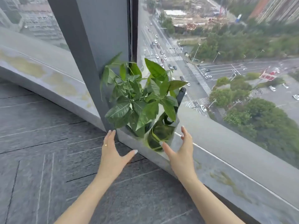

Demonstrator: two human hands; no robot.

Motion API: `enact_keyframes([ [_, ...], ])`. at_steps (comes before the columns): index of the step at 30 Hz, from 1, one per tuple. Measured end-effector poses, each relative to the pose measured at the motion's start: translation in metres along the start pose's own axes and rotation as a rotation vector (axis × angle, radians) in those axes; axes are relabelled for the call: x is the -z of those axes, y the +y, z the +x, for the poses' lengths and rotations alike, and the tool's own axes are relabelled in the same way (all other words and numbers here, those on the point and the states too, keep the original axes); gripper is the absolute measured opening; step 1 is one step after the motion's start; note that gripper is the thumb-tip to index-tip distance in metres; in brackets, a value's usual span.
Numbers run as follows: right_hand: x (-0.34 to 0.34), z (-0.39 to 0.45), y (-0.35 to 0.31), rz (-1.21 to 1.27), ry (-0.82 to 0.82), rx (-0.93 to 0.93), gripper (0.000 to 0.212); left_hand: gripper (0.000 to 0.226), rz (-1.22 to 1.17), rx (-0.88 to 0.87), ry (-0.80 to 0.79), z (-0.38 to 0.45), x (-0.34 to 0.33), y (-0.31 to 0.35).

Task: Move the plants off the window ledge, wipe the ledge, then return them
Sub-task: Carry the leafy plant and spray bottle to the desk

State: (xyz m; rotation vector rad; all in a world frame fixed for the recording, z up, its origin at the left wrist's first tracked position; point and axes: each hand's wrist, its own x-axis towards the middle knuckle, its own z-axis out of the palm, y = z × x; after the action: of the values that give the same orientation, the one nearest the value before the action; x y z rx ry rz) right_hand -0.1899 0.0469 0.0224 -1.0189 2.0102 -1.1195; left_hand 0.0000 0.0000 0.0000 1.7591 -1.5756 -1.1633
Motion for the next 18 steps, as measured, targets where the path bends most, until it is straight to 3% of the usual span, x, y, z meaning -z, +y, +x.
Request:
enact_keyframes([
  [2,-0.011,0.011,0.012,0.035,0.023,0.089,0.090,0.091,-0.004,-0.124,0.029,0.018,-0.012,0.003],
  [5,-0.027,0.028,0.018,0.107,0.014,0.153,0.097,0.058,-0.045,-0.207,0.062,0.045,-0.026,0.020],
  [8,-0.036,0.034,0.018,0.131,0.000,0.114,0.100,0.031,-0.016,-0.324,0.047,0.063,-0.032,0.020],
  [10,-0.034,0.038,0.015,0.142,-0.014,0.104,0.101,0.017,-0.052,-0.304,-0.004,0.066,-0.029,0.029],
  [13,-0.031,0.038,0.011,0.108,0.004,0.105,0.088,0.019,-0.066,-0.276,-0.062,0.062,-0.030,0.038],
  [15,-0.031,0.038,0.012,0.088,-0.002,0.109,0.065,0.020,-0.071,-0.318,-0.009,0.061,-0.031,0.040],
  [18,-0.029,0.040,0.014,0.113,-0.010,0.133,0.054,0.026,-0.031,-0.375,0.025,0.064,-0.032,0.037],
])
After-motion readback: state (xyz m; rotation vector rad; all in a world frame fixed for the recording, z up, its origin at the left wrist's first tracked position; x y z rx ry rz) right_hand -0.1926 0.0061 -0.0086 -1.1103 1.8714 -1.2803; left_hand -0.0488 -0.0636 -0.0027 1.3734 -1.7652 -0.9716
